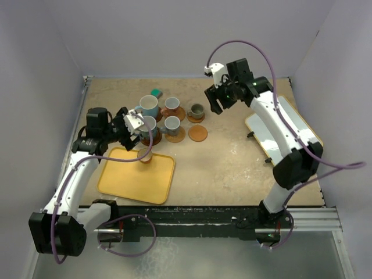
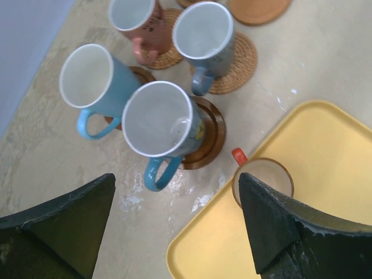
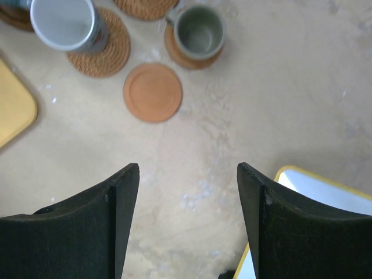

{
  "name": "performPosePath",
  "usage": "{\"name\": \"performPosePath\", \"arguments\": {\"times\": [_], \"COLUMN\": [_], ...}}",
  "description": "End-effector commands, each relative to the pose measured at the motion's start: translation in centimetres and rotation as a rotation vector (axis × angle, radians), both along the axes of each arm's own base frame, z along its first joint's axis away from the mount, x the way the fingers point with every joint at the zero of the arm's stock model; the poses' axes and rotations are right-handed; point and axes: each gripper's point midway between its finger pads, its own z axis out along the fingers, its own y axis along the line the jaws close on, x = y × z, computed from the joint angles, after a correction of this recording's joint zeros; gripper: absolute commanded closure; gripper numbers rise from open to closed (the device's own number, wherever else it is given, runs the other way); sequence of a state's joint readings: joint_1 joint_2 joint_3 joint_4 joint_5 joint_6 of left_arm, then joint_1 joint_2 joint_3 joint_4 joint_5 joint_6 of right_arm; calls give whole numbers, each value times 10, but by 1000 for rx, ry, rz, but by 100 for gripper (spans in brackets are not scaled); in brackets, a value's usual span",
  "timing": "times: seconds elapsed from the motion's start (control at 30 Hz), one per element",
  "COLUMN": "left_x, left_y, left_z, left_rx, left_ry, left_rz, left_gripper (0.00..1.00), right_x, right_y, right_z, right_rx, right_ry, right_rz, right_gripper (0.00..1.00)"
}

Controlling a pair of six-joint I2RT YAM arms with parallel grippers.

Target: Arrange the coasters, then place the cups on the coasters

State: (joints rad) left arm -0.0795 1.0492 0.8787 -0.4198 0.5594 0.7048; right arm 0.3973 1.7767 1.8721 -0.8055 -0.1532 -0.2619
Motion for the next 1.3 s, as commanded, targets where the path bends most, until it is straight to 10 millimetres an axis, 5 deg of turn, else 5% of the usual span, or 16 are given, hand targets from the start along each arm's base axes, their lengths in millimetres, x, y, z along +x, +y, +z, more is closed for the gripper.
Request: {"name": "performPosePath", "arguments": {"times": [0.0, 0.37, 0.93, 1.27], "left_x": [-33, -26, -4, -24], "left_y": [-12, 1, -25, -15], "left_z": [-21, -80, -131, -135], "left_rx": [78, 160, 244, 246], "left_ry": [23, 177, 326, 498], "left_rz": [-222, -191, -119, -23], "left_gripper": [18, 36, 56, 77], "right_x": [-39, -88, -93, -93], "right_y": [-9, -21, -20, -19], "right_z": [3, -19, -41, -48], "right_rx": [25, 59, 39, 34], "right_ry": [-1, 3, 50, 76], "right_rz": [35, 71, 102, 113], "right_gripper": [30, 31, 31, 31]}}
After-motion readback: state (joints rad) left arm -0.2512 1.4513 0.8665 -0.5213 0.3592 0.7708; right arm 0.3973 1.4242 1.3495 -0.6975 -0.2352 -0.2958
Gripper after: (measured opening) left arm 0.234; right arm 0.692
